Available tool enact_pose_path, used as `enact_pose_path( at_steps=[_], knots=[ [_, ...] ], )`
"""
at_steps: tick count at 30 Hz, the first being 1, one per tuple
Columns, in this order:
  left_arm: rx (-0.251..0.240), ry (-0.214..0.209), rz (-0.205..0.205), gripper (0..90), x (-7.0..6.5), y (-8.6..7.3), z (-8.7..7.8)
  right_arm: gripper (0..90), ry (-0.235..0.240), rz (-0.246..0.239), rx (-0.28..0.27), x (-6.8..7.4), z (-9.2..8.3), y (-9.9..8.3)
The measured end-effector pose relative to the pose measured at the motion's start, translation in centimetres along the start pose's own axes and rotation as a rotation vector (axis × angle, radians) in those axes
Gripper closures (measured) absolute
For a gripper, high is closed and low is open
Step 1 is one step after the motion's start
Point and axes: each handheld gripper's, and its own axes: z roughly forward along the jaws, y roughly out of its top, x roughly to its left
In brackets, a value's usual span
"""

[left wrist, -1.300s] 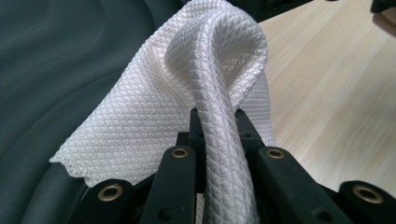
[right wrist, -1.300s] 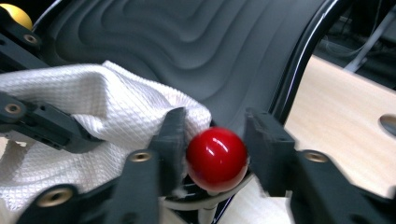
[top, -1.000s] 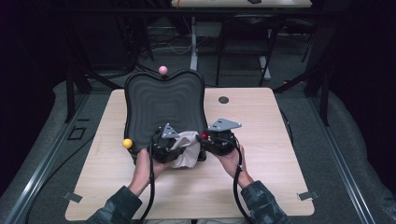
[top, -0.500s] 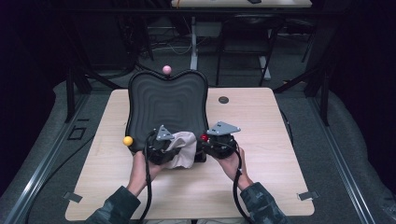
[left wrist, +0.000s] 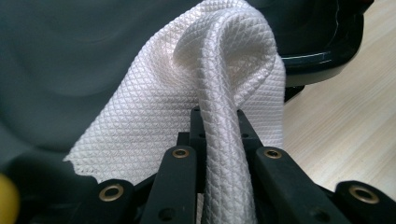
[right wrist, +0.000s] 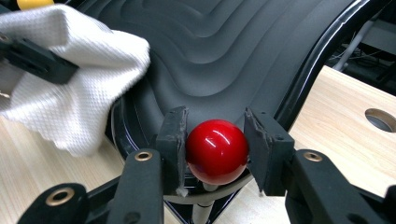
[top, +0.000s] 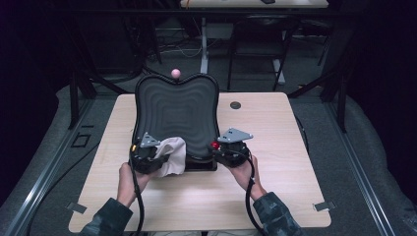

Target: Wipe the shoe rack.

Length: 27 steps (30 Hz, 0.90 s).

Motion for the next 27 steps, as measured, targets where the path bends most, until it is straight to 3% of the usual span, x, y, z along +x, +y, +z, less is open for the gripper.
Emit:
enact_pose_path(
  at_steps=[12,22,27],
  knots=[
    [-0.029,0.068,-0.044,82.9,2.0,-1.6,-3.0,59.7,0.014,0.002,0.002,0.0,0.1,0.0],
    [-0.010,0.140,-0.064,82.9,3.4,-2.6,-4.0,59.6,0.010,0.000,0.005,0.0,0.1,-0.1],
    [-0.017,0.139,-0.079,82.9,3.6,-2.7,-4.1,59.5,0.010,-0.001,0.005,0.0,0.1,-0.1]
  ],
)
